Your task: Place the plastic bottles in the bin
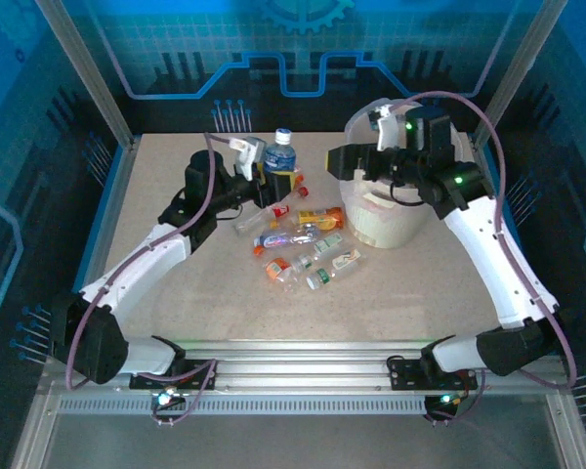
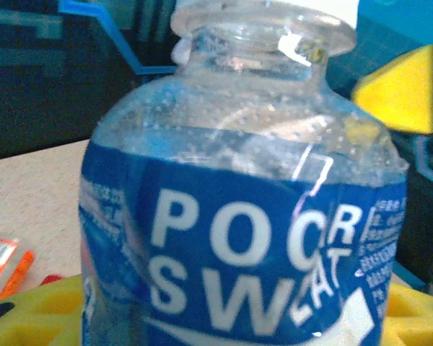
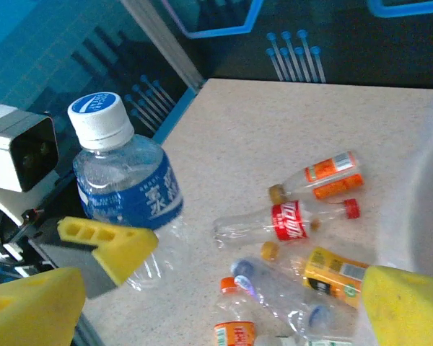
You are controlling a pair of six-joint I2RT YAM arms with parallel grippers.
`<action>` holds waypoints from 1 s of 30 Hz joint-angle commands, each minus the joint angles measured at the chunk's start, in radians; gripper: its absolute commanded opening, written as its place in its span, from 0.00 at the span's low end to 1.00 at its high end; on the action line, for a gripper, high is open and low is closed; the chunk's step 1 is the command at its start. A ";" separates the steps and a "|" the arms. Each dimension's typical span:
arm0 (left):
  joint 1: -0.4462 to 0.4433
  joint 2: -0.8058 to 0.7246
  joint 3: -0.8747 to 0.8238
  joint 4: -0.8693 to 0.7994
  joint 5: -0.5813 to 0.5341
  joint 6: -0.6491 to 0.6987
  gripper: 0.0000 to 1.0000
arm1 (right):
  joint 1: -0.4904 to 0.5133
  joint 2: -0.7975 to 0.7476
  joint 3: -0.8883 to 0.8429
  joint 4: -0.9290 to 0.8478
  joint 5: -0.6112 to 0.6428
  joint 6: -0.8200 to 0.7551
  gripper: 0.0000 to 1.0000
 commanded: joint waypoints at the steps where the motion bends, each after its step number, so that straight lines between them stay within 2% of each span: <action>1: -0.030 0.000 -0.004 0.110 0.058 -0.032 0.56 | 0.047 0.026 0.031 0.078 -0.053 0.008 0.97; 12: -0.095 0.043 0.033 0.118 0.104 -0.033 0.56 | 0.139 0.116 0.122 0.126 -0.045 -0.024 0.86; 21: -0.130 0.036 0.045 0.111 0.134 -0.010 0.56 | 0.145 0.139 0.149 0.143 0.016 -0.018 0.75; 30: -0.140 0.033 0.050 0.121 0.105 -0.005 0.56 | 0.146 0.151 0.138 0.145 -0.002 0.008 0.48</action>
